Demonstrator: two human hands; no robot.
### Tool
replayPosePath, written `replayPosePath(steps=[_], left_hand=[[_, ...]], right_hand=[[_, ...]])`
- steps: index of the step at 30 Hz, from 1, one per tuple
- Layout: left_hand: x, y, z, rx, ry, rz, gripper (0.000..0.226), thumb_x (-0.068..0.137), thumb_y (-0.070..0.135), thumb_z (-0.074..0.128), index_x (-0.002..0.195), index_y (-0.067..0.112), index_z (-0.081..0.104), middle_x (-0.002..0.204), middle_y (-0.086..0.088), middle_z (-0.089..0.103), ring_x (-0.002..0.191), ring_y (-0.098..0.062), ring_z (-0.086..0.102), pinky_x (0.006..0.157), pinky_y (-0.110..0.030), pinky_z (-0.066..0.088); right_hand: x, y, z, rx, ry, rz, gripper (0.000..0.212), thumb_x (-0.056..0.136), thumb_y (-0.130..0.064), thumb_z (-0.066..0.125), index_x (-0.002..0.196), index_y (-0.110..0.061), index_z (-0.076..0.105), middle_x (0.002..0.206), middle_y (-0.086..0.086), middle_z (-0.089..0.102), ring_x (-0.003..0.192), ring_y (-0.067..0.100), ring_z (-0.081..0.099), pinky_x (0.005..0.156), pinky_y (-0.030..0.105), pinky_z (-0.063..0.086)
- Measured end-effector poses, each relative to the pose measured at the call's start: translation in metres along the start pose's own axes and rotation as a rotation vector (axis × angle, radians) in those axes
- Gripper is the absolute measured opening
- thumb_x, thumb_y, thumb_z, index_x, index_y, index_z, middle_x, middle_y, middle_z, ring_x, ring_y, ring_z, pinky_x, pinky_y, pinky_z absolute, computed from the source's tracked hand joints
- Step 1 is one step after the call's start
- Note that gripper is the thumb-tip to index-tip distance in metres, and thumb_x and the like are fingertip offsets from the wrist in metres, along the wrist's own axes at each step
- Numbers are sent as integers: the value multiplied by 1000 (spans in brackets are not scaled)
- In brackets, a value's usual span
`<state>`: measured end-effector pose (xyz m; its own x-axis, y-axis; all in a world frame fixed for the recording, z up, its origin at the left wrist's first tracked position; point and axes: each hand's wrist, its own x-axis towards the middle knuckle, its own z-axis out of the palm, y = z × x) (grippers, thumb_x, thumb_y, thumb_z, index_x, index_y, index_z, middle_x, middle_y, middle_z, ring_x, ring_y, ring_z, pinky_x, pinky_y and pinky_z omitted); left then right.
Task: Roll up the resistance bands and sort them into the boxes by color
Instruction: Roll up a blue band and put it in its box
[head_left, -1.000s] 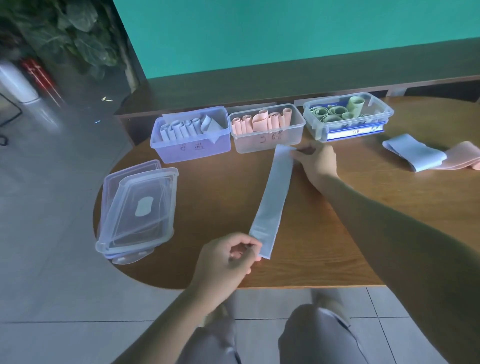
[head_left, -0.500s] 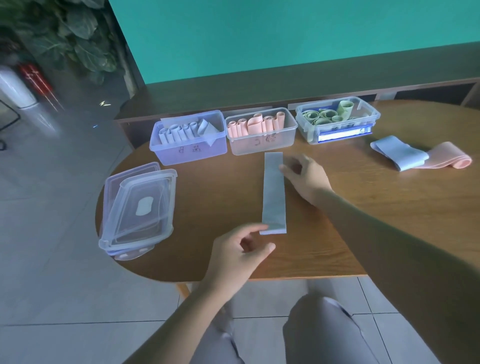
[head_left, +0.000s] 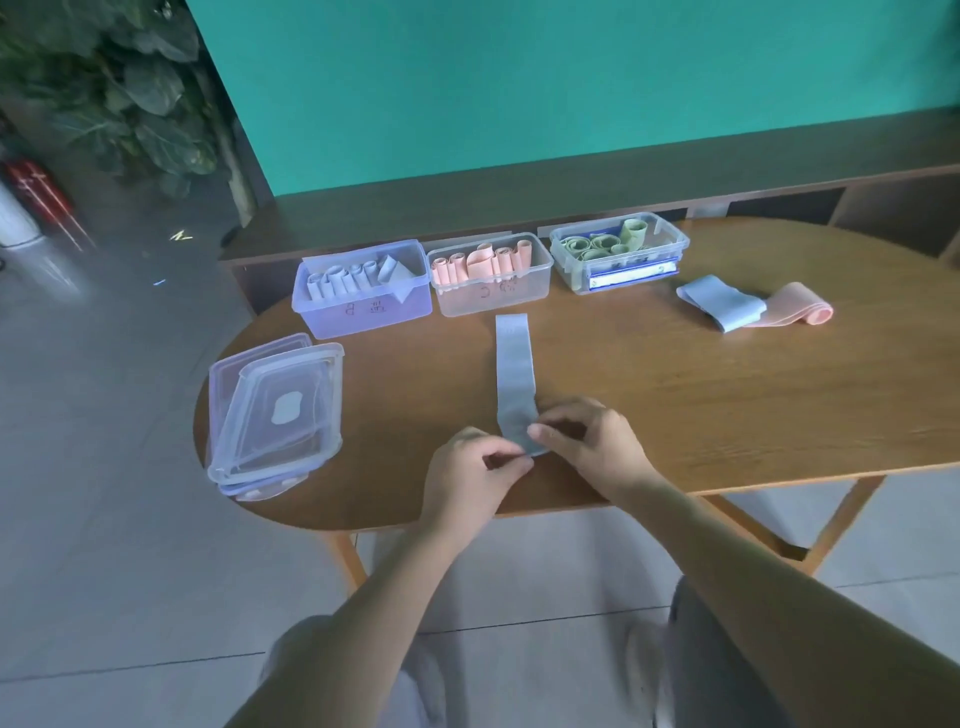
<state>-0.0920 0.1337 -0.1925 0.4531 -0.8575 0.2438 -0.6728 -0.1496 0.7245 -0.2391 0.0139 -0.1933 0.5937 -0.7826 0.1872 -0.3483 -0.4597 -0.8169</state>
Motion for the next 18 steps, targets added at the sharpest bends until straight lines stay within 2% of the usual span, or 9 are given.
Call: replayPosePath(steps=[3, 6, 9, 14, 18], left_hand=[[3, -3, 0, -18, -20, -39, 8, 75, 31, 85, 81, 31, 79, 80, 12, 67, 76, -2, 61, 66, -19, 46], [4, -10, -3, -66, -11, -72, 11, 73, 26, 87, 79, 29, 78, 78, 10, 67, 70, -4, 60, 62, -14, 42], [4, -12, -3, -9, -28, -14, 8, 76, 28, 85, 80, 29, 79, 78, 10, 67, 74, -4, 61, 63, -16, 44], [6, -13, -6, -8, -98, -14, 3, 80, 30, 82, 80, 31, 79, 81, 12, 68, 73, -5, 62, 67, -21, 47], [11, -10, -15, -18, -166, -54, 5, 79, 33, 83, 78, 32, 79, 81, 12, 69, 74, -3, 63, 64, -14, 45]], right_hand=[[0, 4, -2, 48, 5, 11, 18, 78, -39, 85, 91, -28, 80, 117, -17, 60, 115, -8, 53, 91, 2, 34], [0, 5, -2, -1, -89, -56, 17, 73, -35, 88, 85, -26, 80, 106, -15, 69, 105, -7, 59, 88, 6, 36], [-1, 5, -3, -76, -156, -126, 15, 72, -32, 89, 82, -26, 80, 98, -16, 71, 104, -3, 58, 91, 8, 36], [-6, 8, -8, -91, -119, -110, 13, 73, -23, 90, 78, -24, 78, 97, -17, 69, 102, -1, 59, 87, 5, 34], [-8, 9, -10, -93, -142, -100, 10, 76, -22, 87, 78, -22, 77, 100, -20, 66, 101, -1, 59, 86, 4, 35]])
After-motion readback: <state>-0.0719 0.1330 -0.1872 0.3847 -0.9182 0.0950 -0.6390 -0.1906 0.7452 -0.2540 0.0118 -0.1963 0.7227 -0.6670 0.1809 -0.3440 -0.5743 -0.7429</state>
